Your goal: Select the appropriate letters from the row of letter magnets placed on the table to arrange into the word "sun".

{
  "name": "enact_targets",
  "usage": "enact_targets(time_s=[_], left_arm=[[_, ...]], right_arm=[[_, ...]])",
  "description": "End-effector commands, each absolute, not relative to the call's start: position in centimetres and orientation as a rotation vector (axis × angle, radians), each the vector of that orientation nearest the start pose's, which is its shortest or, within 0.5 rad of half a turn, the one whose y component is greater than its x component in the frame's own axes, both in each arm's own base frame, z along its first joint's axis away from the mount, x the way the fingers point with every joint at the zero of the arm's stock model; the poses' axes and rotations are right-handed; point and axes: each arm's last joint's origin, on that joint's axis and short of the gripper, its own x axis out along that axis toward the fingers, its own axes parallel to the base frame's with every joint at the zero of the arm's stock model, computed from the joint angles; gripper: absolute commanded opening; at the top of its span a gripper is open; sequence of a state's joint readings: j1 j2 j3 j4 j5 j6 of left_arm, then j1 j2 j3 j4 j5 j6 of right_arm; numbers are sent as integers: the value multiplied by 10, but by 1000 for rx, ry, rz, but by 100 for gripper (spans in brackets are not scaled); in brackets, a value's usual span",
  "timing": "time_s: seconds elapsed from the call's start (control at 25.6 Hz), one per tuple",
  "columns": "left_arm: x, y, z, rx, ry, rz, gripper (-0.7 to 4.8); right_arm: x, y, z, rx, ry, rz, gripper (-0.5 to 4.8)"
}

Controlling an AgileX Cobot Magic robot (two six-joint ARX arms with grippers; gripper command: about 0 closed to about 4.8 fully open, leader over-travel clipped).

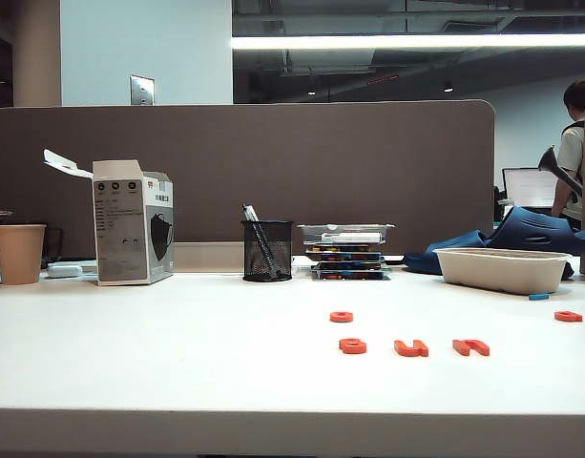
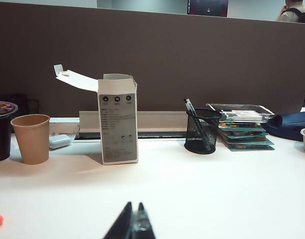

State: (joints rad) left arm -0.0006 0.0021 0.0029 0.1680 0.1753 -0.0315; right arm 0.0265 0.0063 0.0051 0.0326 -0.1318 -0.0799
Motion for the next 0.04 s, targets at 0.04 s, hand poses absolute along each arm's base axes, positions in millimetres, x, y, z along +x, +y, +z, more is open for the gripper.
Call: enact_targets(time_s=[0.04], left_arm=[[95,-5,183,-18,-180,-182,-5]], right_arm=[[97,6,168,-80,-54,157,-5]])
